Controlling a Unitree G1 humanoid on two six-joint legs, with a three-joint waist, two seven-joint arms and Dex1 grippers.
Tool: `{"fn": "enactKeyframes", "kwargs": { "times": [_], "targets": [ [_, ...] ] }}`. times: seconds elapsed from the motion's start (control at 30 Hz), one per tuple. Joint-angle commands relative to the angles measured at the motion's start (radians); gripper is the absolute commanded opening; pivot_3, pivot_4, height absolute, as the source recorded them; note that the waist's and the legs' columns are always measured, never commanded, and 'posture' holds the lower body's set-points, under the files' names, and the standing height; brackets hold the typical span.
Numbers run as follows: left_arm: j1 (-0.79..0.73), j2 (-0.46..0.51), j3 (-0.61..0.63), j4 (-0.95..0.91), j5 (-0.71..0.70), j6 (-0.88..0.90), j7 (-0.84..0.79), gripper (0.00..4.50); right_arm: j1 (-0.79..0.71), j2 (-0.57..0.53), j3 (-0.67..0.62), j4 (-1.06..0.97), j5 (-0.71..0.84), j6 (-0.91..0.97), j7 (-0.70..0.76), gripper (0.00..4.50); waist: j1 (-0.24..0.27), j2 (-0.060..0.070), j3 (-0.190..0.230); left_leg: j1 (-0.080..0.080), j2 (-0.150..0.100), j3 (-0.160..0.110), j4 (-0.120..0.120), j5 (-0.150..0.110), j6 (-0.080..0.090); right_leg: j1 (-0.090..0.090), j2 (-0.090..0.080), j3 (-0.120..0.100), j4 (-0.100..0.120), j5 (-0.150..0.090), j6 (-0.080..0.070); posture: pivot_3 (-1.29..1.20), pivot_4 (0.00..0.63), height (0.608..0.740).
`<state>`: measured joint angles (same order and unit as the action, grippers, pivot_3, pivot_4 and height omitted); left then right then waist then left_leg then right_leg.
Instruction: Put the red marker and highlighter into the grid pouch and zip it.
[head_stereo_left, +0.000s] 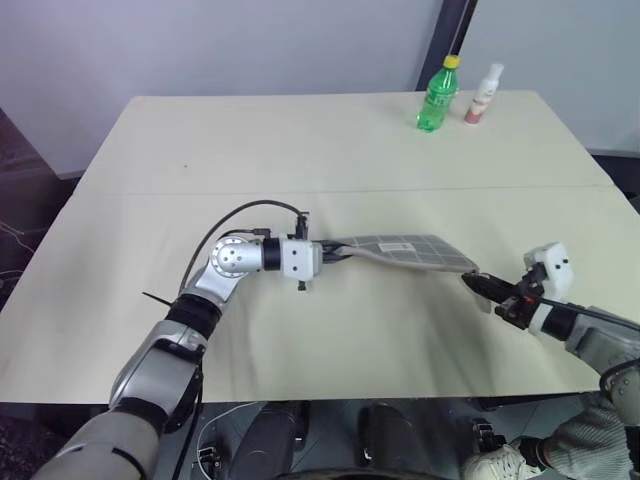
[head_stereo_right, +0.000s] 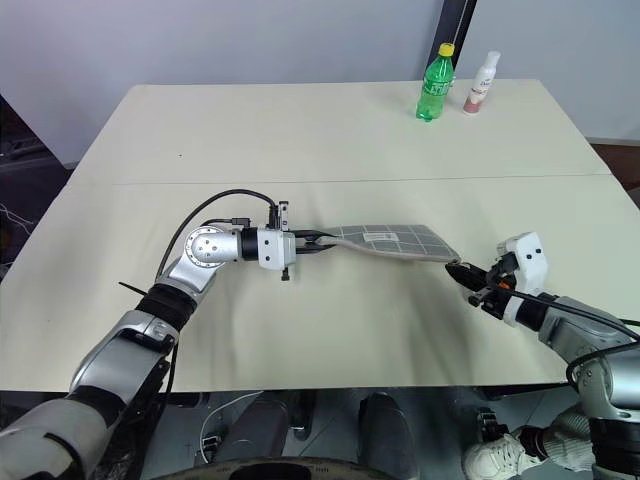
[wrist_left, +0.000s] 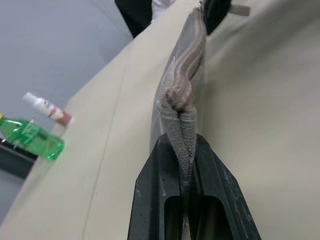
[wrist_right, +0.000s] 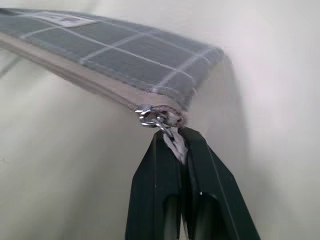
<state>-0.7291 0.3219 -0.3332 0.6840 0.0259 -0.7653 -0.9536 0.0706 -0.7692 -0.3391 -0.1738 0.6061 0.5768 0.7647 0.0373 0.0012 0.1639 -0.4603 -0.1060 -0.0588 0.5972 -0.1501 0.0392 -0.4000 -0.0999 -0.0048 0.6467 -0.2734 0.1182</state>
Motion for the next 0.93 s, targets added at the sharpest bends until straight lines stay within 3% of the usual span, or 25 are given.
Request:
{"fn": "enactKeyframes", "kwargs": {
  "times": [0.03, 0.1, 0.27, 0.4, 0.57, 0.7, 0.93],
  "targets": [
    [0.008, 0.026, 0.082, 0.002, -0.082, 0.119, -0.002, 0.93, 0.04, -0.024, -0.068, -0.005, -0.006, -0.021, 0.03, 0.66, 0.0, 0.0, 0.0, 0.001, 0.0, 0.0, 0.0, 0.0, 0.0, 0.001, 0.0, 0.0, 0.0, 0.0, 0.0, 0.0, 0.15, 0.74],
    [0.026, 0.029, 0.102, -0.017, -0.124, 0.176, -0.03, 1.96, 0.073, -0.022, -0.067, -0.059, 0.022, -0.003, 0.061, 1.5, -0.001, 0.0, 0.0, 0.0, 0.0, 0.0, 0.0, 0.0, 0.0, 0.0, 0.0, 0.0, 0.0, 0.0, 0.0, 0.0, 0.15, 0.74],
    [0.073, 0.08, 0.163, -0.04, -0.124, 0.18, -0.008, 4.48, 0.226, -0.086, -0.111, -0.2, 0.037, 0.018, 0.177, 4.12, 0.002, 0.0, 0.0, 0.0, 0.0, 0.0, 0.0, 0.0, -0.001, 0.0, -0.001, 0.0, 0.0, 0.0, 0.0, 0.0, 0.15, 0.74],
    [0.113, 0.115, 0.215, -0.074, -0.151, 0.217, 0.02, 4.48, 0.32, -0.121, -0.2, -0.283, 0.089, 0.042, 0.252, 4.12, 0.001, 0.0, 0.0, 0.0, 0.0, 0.0, 0.0, -0.001, -0.002, 0.0, -0.001, 0.0, -0.001, -0.002, -0.003, 0.0, 0.15, 0.74],
    [0.239, 0.146, 0.308, -0.241, -0.27, 0.477, 0.041, 4.48, 0.322, -0.09, -0.286, -0.279, 0.071, -0.026, 0.241, 4.12, -0.001, 0.0, 0.0, 0.001, 0.0, 0.0, 0.0, -0.001, -0.002, 0.001, -0.002, 0.0, -0.003, -0.002, -0.004, 0.0, 0.15, 0.74],
    [0.309, 0.175, 0.36, -0.362, -0.326, 0.615, 0.057, 4.48, 0.352, -0.075, -0.284, -0.239, -0.047, -0.149, 0.226, 4.12, 0.003, 0.0, 0.0, 0.0, 0.0, -0.001, -0.001, -0.002, -0.001, -0.002, -0.002, 0.0, -0.004, -0.003, -0.003, 0.0, 0.15, 0.74],
    [0.337, 0.189, 0.399, -0.395, -0.322, 0.635, 0.069, 4.48, 0.311, -0.059, -0.25, -0.157, -0.106, -0.251, 0.238, 4.12, 0.001, 0.001, 0.0, 0.002, 0.0, 0.0, -0.001, -0.002, -0.001, 0.002, -0.002, 0.0, -0.009, -0.003, -0.004, 0.0, 0.15, 0.74]
  ]
}}
